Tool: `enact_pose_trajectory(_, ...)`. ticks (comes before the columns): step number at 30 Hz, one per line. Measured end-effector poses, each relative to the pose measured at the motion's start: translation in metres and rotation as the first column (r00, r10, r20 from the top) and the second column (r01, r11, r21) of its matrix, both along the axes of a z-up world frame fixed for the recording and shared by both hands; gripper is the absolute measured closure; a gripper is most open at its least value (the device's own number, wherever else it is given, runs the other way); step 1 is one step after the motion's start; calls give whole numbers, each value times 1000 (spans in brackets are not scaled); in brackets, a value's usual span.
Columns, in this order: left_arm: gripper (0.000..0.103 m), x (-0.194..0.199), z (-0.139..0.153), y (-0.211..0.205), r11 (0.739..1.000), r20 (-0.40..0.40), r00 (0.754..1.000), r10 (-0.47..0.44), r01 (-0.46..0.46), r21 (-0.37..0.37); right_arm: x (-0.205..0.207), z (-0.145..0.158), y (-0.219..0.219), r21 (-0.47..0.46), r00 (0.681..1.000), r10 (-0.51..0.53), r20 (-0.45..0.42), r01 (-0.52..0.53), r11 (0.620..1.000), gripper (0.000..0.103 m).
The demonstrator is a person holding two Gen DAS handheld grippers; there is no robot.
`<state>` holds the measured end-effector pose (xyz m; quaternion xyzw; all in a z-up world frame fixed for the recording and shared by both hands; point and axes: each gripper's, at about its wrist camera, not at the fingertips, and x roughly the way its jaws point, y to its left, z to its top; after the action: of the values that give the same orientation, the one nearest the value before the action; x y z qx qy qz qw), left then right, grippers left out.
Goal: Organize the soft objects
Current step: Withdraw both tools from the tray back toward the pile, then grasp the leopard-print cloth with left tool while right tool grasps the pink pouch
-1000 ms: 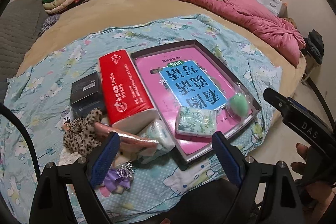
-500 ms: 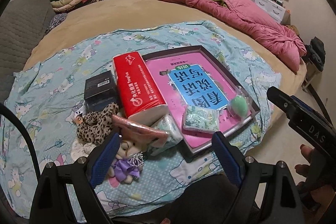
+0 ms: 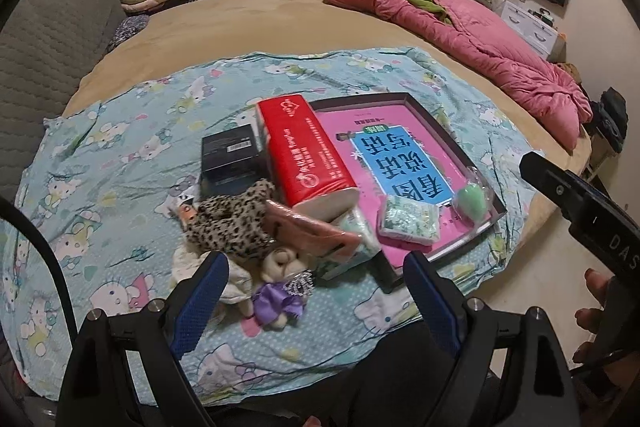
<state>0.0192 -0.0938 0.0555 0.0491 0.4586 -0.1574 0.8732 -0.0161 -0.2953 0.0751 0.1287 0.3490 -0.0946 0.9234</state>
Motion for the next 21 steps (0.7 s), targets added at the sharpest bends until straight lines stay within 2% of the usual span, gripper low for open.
enact_pose_trajectory(11,14,-1,14,41,997,11,997,74,-74,-15,0,13,31,-17,998,69,14,-69,997,21)
enact_pose_trajectory(21,14,2,12,101,982,-2,982,188,-188,-31,1,12,54,-36,992,129,12,-128,991,21)
